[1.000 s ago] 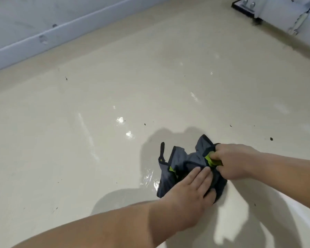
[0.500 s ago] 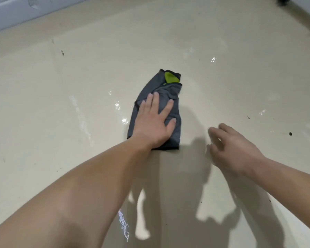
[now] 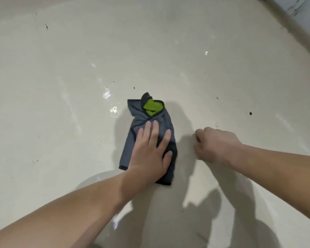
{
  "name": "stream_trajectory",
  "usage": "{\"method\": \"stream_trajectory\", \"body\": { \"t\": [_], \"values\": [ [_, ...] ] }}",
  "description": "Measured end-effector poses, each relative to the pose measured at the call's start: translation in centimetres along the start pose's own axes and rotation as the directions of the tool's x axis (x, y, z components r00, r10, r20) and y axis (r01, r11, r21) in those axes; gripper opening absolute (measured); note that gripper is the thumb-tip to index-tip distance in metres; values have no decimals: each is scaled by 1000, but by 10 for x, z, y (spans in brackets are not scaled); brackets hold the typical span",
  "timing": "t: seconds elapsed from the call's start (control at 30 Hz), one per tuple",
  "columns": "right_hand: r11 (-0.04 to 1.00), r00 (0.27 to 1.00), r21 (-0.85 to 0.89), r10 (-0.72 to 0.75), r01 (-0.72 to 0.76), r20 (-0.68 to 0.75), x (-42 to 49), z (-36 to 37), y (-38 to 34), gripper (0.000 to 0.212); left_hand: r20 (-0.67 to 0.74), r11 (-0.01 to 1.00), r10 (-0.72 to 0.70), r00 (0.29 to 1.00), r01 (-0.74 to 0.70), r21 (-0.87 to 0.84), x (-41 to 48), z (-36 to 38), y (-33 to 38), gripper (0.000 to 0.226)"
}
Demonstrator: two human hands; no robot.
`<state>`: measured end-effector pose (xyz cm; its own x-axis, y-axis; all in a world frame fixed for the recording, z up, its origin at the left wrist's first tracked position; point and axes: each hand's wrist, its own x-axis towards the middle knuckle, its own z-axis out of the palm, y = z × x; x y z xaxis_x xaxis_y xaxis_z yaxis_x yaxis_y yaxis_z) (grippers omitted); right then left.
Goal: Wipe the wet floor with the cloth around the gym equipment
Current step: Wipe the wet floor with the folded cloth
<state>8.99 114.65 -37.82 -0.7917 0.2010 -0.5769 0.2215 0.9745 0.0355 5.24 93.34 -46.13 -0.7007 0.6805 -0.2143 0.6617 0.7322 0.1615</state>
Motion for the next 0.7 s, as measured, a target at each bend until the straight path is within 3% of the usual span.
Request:
{"method": "stream_trajectory", "body": {
  "t": [0.1, 0.2, 0.27, 0.33, 0.43, 0.53, 0.63, 0.7],
  "values": [
    [1000, 998, 17, 3, -4, 60, -27, 12, 35, 13, 101, 973, 227, 969, -230, 20, 9, 4, 68, 68],
    [995, 997, 71, 71, -70, -15, -43, 27, 80, 7, 180, 871, 477, 860, -490, 37, 23, 8, 114, 65],
    [978, 984, 137, 166, -156, -60, -46, 38, 107, 9, 199, 809, 562, 803, -584, 73, 29, 9, 127, 63],
    [977, 978, 159, 163, -142, -130, -45, 45, 122, 16, 192, 789, 577, 794, -602, 118, 27, 6, 128, 62],
    [984, 964, 172, 83, -40, -252, -29, 44, 117, 12, 222, 860, 444, 868, -482, 165, 5, 1, 117, 63],
    [972, 959, 222, -14, 80, -285, -5, 32, 78, 21, 349, 926, 196, 917, -289, 241, -39, -5, 94, 65],
    [938, 923, 203, -206, 280, -324, 11, 26, 23, 24, 458, 961, -74, 886, -59, 270, -89, -20, 65, 65],
    [879, 868, 197, -351, 435, -351, 14, 26, -13, 24, 545, 956, -249, 801, 114, 269, -117, -33, 49, 69]
  ]
}}
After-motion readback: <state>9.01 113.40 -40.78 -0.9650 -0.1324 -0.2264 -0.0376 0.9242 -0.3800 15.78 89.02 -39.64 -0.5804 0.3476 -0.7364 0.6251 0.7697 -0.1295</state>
